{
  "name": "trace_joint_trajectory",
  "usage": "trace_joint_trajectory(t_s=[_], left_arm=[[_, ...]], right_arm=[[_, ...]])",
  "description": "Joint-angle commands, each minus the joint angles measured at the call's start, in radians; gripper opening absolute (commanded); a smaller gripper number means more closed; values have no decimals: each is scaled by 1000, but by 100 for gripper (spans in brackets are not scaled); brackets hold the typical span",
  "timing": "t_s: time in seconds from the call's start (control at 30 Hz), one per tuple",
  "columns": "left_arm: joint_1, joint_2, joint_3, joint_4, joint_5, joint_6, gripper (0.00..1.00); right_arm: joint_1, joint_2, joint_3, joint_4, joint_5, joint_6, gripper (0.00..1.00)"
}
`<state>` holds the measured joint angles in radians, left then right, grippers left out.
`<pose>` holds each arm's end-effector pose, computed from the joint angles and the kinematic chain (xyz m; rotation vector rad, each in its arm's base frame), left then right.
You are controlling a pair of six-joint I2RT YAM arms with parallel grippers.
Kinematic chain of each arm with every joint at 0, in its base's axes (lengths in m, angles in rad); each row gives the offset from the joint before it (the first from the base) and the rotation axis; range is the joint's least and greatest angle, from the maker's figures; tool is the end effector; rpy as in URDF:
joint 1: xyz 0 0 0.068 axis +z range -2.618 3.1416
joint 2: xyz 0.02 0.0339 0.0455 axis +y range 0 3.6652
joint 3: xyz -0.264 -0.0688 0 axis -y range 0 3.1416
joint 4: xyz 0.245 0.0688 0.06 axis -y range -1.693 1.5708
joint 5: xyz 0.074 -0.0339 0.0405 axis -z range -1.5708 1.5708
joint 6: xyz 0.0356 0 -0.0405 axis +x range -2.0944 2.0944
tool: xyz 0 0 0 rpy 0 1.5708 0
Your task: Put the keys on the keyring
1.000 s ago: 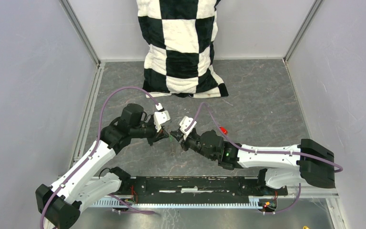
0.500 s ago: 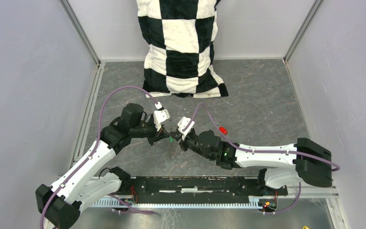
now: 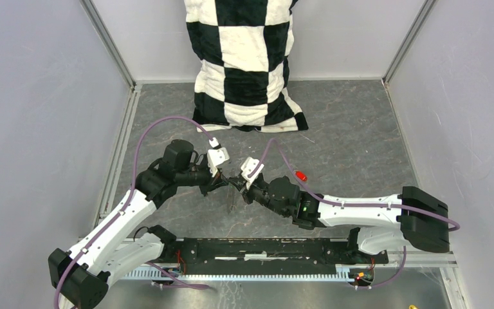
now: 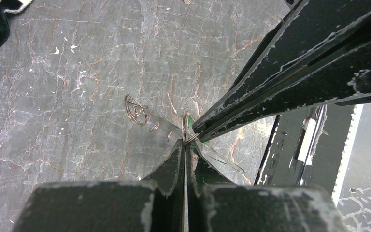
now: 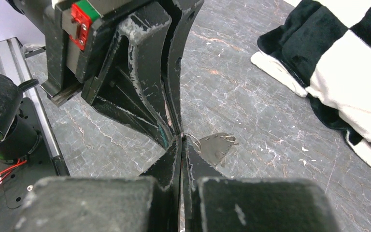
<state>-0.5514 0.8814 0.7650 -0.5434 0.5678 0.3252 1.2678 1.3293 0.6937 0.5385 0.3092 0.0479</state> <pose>0.1472 -0.1130 0.2846 1.2128 1.8500 -0.7559 0.0990 0.2803 0.2622 -0.7767 1.5310 0.7334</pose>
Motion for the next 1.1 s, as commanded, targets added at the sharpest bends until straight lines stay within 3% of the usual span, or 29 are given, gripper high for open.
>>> trace_joint_trajectory(t_s=[0.0, 1.07], left_arm=[[-1, -14, 4, 41, 33, -40, 2], [-1, -33, 8, 53, 69, -43, 2]], right_arm=[[3, -28, 9, 78, 37, 6, 0], [4, 11, 37, 26, 71, 9, 0]])
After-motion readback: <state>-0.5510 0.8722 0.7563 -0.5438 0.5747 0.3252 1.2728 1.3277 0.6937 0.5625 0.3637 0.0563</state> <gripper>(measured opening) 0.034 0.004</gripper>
